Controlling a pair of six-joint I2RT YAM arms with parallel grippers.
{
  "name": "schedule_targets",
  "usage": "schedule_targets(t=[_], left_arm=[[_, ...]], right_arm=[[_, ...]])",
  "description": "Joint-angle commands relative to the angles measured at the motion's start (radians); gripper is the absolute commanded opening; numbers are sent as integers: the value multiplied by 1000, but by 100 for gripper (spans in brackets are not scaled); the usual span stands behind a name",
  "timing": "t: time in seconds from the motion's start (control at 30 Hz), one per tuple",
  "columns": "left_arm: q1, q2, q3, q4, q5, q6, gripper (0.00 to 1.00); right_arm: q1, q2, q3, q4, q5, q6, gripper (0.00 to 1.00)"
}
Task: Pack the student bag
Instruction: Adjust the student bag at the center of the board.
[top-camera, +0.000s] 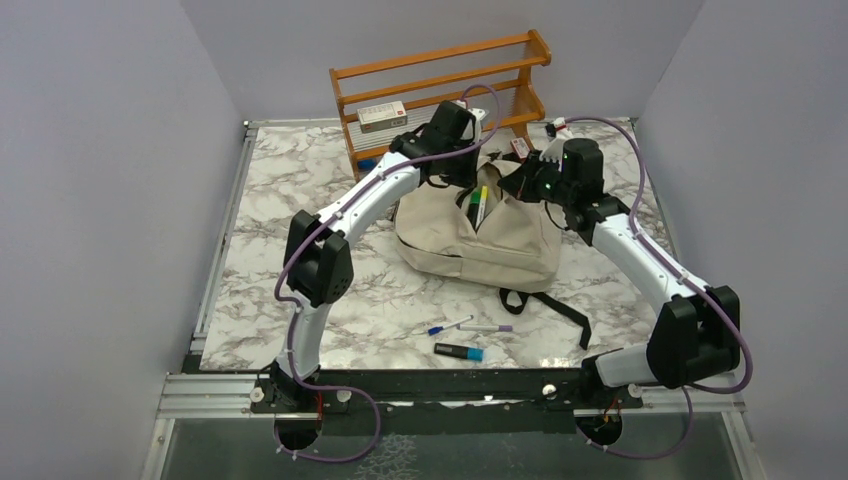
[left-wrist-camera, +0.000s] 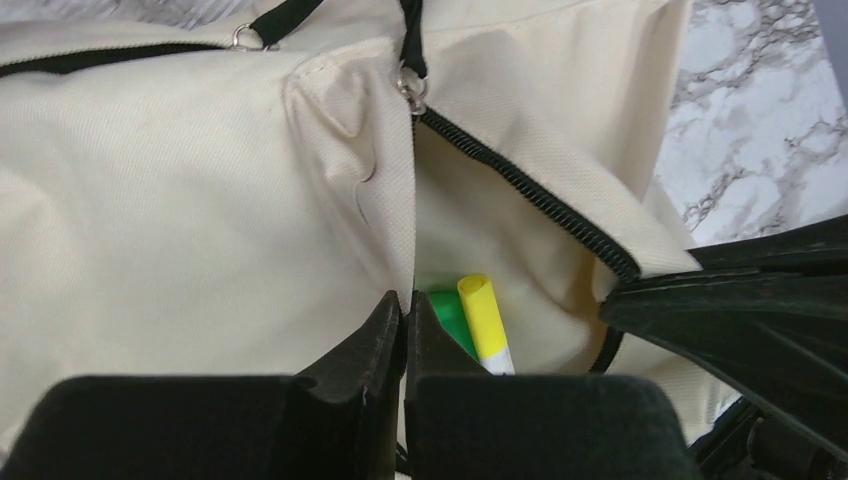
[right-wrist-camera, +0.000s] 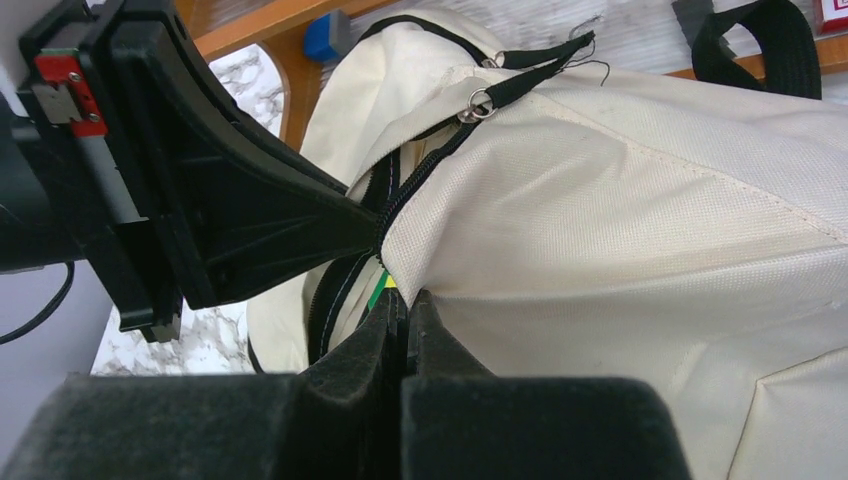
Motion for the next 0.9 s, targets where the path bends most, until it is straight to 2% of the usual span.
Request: schedule_targets(t=[0.0,0.3,0.47,0.5,0.67,0.87], left_arm=[[8,-96,-53,17,-59,25,8],[8,-156,-56,26,-65,26,27],[8,-195,-67,39,-31,6,30],[7,-206,-81,52,-12,-4,29],[-24,-270,-217,191,103,-59,12],[-50,-247,-289,283,139,-103,7]], right_arm=[[6,-56,13,24,-13,-39,1],[6,-73,8,12,-74,-51,1],[6,-72,8,17,-72,-47,1],[6,-71,7,20,-73,-44,1],[6,-58,11,33,-85,-33,1],[6,-46,15,39,-90,-28,1]])
